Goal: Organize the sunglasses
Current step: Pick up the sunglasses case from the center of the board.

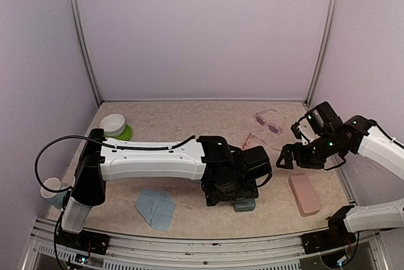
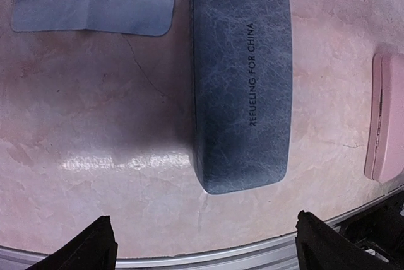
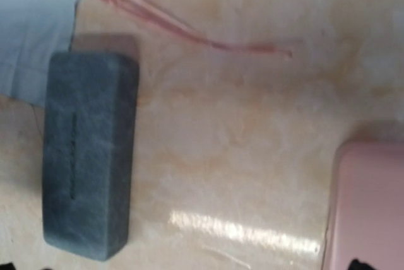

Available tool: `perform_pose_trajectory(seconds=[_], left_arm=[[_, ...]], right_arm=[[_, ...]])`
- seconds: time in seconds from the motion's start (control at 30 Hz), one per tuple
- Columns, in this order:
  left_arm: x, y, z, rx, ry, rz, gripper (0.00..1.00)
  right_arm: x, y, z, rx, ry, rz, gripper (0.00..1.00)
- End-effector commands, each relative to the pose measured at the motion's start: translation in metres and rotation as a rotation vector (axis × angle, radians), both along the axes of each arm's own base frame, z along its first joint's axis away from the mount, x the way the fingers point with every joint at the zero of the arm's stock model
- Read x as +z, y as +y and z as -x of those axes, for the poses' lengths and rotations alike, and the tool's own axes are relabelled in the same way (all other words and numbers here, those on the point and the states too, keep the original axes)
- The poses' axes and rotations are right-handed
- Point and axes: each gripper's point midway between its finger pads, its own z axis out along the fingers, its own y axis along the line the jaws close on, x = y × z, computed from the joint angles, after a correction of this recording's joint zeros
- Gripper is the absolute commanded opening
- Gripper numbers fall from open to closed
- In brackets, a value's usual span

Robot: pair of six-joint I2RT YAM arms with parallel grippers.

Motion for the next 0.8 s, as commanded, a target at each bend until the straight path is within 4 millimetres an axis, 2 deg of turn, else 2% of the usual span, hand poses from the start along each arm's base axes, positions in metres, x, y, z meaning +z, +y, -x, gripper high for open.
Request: perform_pose_trajectory(seconds=[0.0,0.2,0.5,0.77], left_arm=[[0.005,-0.017,0.01,0.016,-0.01,0.058,0.96],[-0.008,-0.034,-0.002,0.007,-0.053,0.075,0.97],[-0.017,-0.039,-0.033,0.06,-0.116,0.06,0.99],[-0.03,-0.049,-0.055,0.026,-0.16,0.065,0.99]], right_arm=[[-0.001,-0.004,0.008,-0.01,0.015,-0.016,1.0],[0.004,-0.006,0.008,-0.018,-0.012,-0.023,1.0],[0.006,-0.006,0.004,-0.008,-0.02,-0.007,1.0],[0.009,-0.008,-0.003,-0.003,-0.039,0.03,1.0]])
